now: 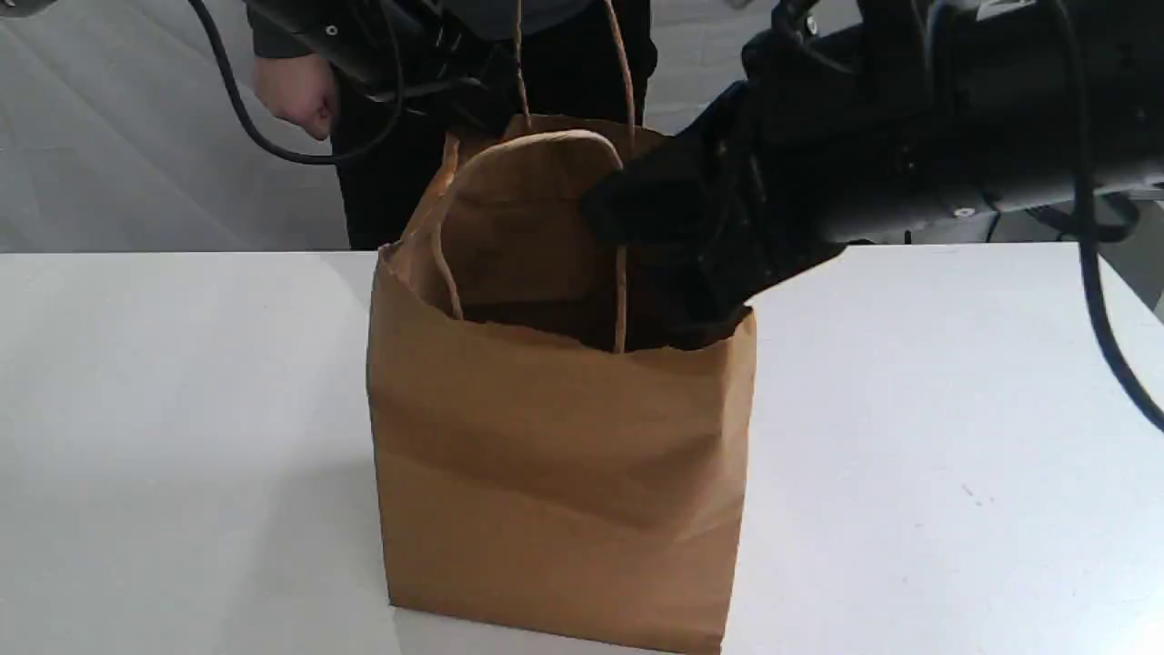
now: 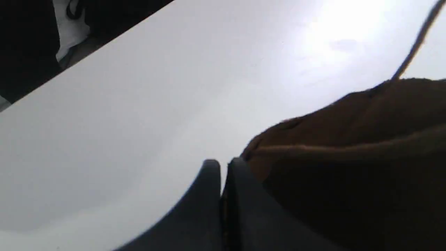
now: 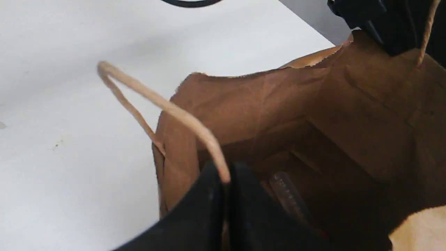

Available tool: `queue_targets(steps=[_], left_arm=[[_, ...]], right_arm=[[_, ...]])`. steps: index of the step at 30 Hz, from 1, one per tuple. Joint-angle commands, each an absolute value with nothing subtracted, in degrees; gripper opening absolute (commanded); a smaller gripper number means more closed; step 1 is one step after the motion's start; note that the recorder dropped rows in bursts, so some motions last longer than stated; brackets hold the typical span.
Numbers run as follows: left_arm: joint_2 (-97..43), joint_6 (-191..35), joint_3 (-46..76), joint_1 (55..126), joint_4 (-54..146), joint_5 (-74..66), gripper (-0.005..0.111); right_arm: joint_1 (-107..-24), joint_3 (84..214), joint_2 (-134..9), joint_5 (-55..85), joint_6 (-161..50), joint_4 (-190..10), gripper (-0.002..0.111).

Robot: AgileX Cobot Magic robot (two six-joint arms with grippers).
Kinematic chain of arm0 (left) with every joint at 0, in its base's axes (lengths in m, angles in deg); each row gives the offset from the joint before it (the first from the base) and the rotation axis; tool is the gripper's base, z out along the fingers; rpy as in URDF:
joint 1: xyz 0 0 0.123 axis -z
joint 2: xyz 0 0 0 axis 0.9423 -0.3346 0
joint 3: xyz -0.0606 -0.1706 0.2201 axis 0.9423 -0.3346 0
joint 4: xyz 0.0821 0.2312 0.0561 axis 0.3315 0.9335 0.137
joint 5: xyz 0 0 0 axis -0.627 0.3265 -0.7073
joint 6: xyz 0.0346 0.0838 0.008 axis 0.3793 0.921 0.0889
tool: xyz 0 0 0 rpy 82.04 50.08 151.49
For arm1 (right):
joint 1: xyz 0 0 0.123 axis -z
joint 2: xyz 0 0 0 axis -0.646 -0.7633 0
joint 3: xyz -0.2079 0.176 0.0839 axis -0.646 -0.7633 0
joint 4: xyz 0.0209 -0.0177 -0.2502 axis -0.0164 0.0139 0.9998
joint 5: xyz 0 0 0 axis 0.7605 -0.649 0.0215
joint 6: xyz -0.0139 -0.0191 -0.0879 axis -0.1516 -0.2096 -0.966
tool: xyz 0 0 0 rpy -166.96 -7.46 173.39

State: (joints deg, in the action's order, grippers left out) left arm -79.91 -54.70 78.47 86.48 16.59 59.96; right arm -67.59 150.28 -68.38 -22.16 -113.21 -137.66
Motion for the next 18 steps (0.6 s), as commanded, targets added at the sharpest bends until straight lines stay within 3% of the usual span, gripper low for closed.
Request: queue_targets(steps=[1,6,8,14,18], left_arm=[[-79.2,-54.4,78.6,86.4,16.6,60.9,0.000],[-79.3,-54.4,78.6,86.4,17.6,60.9,0.004],[-79.3,-54.4,78.6,86.4,17.9,61.2,0.012],[-79.3,-58.3,78.6,86.4,20.3,61.9,0.055],[-78.7,-59.7,78.6,86.4,23.2,63.7,0.057]], right_arm=[[-67.8,149.8,-67.8,-21.5,-113.8,-138.3,0.000],[-67.8,149.8,-67.8,-21.5,-113.6,-138.5,0.000],[-67.8,149.8,-67.8,-21.5,-113.6,-138.8,0.000],[-67.8,149.8,-67.8,-21.5,-113.4,-138.9,0.000],[-67.8,149.8,-67.8,-21.4,-113.3,-139.8,0.000]])
